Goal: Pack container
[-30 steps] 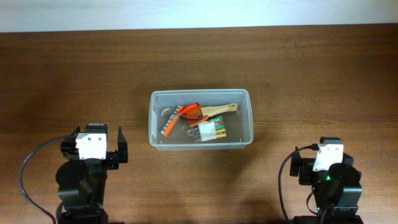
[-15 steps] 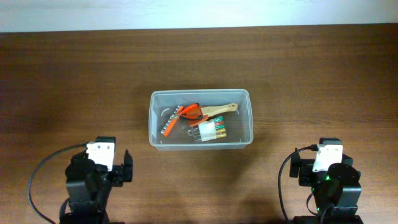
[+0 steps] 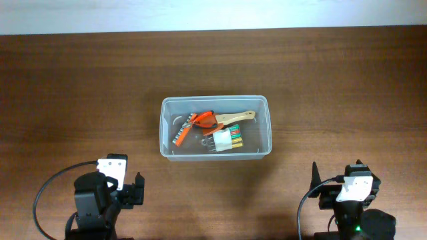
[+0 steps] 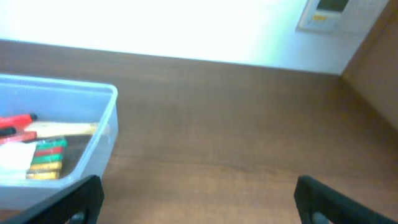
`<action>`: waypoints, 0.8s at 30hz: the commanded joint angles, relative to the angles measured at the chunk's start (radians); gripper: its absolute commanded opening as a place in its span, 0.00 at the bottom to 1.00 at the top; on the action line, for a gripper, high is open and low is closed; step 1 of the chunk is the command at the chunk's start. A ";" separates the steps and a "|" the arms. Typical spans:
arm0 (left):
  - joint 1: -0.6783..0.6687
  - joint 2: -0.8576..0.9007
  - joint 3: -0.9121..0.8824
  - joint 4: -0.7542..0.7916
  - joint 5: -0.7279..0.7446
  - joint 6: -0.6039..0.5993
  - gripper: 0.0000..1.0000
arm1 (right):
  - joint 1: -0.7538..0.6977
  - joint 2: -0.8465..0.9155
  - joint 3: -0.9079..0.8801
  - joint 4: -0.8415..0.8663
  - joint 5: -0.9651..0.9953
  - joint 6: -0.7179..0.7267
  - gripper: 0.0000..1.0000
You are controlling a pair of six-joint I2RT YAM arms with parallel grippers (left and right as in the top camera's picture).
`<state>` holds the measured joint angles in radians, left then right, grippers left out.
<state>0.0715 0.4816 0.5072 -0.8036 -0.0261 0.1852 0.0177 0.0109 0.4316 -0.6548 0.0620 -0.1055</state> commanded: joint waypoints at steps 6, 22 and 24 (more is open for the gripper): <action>-0.001 -0.004 -0.006 0.001 0.004 -0.012 0.99 | 0.009 -0.007 -0.346 0.607 0.064 0.007 0.99; -0.001 -0.004 -0.006 0.001 0.004 -0.012 0.99 | 0.009 -0.007 -0.426 0.573 -0.031 0.008 0.99; -0.001 -0.004 -0.006 0.001 0.004 -0.012 0.99 | 0.009 -0.007 -0.426 0.573 -0.032 0.008 0.99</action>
<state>0.0715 0.4824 0.5060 -0.8043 -0.0265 0.1852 0.0204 0.0135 0.0113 -0.0711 0.0586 -0.1047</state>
